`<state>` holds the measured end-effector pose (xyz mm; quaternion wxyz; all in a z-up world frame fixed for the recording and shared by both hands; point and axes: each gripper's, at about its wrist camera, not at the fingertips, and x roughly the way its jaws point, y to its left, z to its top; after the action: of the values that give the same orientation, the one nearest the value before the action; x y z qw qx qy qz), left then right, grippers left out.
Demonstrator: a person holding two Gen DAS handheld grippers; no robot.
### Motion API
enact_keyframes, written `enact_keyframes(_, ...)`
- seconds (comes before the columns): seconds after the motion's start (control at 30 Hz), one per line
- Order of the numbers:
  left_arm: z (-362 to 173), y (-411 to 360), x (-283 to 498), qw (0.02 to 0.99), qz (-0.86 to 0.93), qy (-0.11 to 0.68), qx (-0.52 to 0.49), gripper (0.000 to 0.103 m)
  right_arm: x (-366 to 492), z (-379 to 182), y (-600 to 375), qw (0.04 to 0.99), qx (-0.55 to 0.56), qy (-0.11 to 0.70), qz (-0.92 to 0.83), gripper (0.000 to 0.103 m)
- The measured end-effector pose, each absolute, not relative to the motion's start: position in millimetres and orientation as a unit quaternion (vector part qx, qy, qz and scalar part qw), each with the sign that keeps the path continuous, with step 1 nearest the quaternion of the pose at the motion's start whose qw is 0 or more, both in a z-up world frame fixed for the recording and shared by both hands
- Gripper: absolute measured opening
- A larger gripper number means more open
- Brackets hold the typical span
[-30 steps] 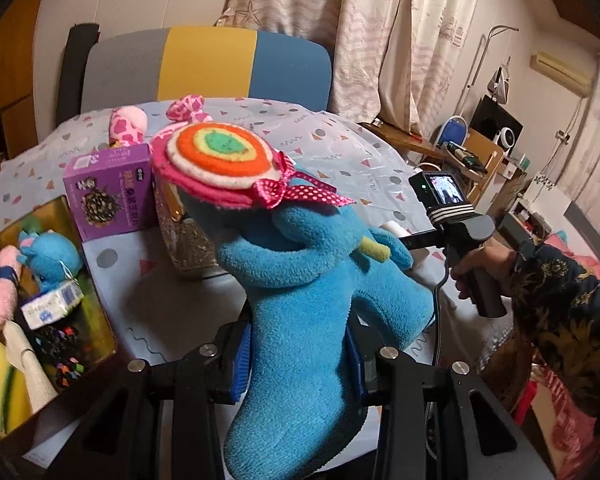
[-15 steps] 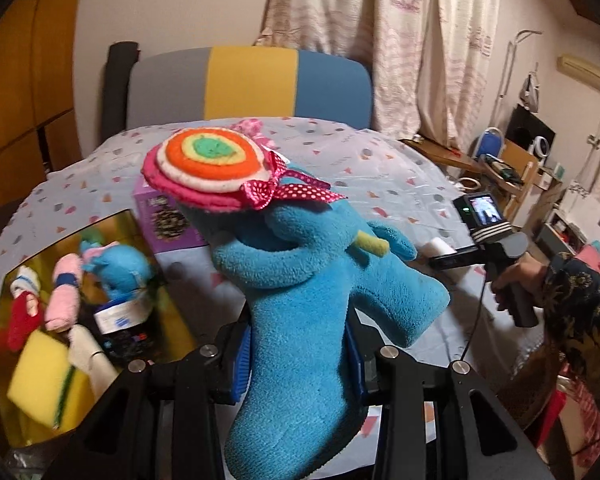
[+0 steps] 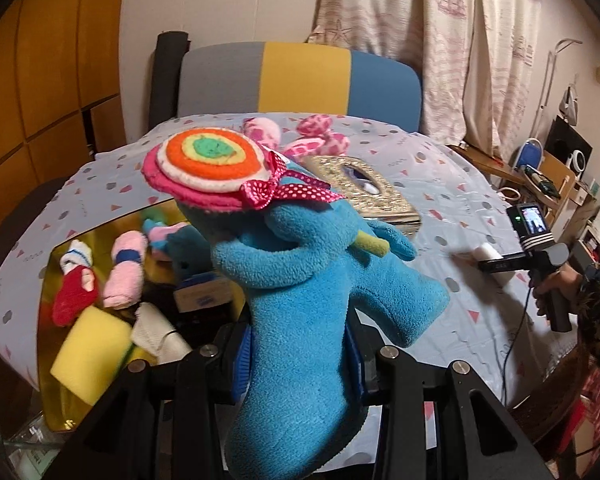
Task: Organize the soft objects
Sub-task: 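Lift the blue plush and carry it toward the gold tray with the left tool, then lower the blue plush into the gold tray and open the left tool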
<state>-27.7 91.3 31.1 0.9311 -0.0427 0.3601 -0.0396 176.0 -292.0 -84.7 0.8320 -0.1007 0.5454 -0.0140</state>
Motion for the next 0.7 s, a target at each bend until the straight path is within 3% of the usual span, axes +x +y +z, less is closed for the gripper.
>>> enact_keyframes(0.7, 48.5, 284.2, -77.1, 0.928, 0.108, 0.342, -0.104, 0.039, 176.2, -86.3, -294.7, 0.832, -0.095, 0.546, -0.015, 0.062)
